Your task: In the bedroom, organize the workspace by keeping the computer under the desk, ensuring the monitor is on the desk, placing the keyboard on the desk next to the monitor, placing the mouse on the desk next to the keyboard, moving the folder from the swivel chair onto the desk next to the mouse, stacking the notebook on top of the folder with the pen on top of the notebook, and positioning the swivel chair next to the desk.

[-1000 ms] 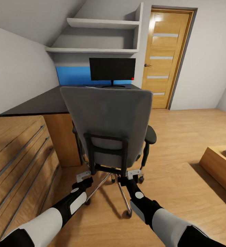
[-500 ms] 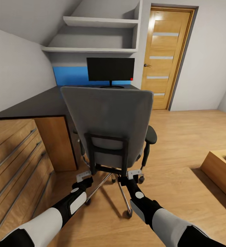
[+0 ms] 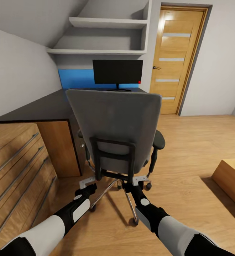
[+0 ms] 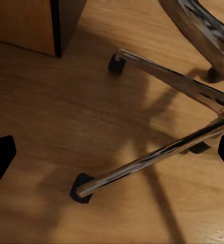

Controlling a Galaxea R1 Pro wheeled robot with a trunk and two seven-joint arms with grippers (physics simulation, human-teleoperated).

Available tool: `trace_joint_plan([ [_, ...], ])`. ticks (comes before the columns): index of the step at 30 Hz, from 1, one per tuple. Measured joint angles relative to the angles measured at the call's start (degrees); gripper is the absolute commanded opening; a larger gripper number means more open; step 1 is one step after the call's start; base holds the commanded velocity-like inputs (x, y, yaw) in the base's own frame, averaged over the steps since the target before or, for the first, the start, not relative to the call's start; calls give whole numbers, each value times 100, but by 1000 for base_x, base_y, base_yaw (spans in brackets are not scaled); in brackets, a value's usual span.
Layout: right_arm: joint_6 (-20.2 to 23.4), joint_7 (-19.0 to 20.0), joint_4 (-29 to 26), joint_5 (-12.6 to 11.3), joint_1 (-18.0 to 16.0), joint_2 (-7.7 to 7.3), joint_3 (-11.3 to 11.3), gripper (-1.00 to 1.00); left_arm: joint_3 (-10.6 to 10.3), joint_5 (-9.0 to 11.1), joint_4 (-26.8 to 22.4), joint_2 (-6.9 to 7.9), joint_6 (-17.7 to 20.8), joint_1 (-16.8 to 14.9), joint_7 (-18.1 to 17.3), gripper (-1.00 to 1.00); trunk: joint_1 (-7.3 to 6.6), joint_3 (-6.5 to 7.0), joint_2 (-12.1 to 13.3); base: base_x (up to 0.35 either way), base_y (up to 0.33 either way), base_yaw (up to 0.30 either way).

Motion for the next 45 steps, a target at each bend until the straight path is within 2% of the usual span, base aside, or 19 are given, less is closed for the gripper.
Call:
trace_joint_plan([
  [8,12,-2,3,5,0,-4,26,100,-1,0,41,2,-2,-4,-1,100,0,0,0,0,-2,152],
  [22,7,-11,0,7,1,-9,12,100,0,-4,55,-1,-4,-6,-2,100,-1,0,0,15,0,12],
  [45,7,-34,-12,-11,4,-9,31,100,-24,-5,55,-10,-8,-1,-1,100,-3,-1,0,299,0,0],
])
